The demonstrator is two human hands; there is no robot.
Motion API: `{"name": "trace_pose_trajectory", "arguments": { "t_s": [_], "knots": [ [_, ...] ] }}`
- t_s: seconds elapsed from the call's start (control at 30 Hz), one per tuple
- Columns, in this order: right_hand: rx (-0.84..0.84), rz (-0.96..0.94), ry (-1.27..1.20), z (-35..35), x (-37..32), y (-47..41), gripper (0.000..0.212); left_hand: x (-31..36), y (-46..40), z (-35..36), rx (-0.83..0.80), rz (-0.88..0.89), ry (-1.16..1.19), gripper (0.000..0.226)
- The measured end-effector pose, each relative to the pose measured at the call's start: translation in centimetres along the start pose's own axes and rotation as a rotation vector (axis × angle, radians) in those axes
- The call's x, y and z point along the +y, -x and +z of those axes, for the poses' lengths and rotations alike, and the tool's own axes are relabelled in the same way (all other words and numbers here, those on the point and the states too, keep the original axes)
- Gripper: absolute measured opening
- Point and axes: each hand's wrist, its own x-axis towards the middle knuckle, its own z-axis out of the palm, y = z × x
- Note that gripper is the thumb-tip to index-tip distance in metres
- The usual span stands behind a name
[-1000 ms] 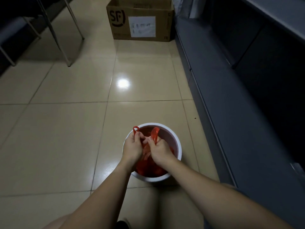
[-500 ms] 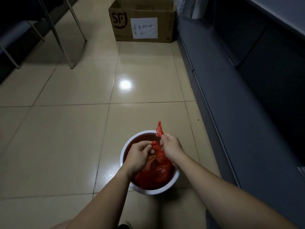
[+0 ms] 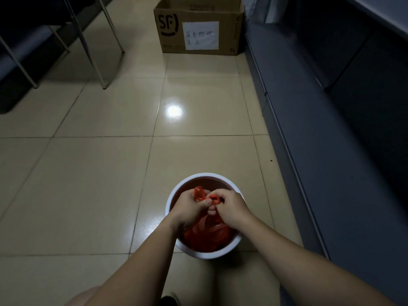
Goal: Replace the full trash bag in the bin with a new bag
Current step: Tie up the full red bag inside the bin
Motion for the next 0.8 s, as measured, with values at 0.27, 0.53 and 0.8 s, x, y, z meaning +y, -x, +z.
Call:
{"name": "trace_pose_trajectory", "arguments": {
  "t_s": [0.27, 0.53, 0.8],
  "knots": [
    [0.020, -0.082, 0.347, -0.4, 0.5, -0.9, 0.023, 0.0, -0.1, 0.5, 0.296, 0.061, -0.371, 0.023],
    [0.079, -0.228, 0.435, 0.8, 0.6, -0.9, 0.030, 0.4, -0.3, 0.1, 0.404, -0.045, -0.306, 0.032],
    [0.044, -0.228, 0.593, 0.7, 0.7, -1.5, 0.025, 1.0, 0.2, 0.3, 0.348, 0.042, -0.536, 0.021]
  ]
}}
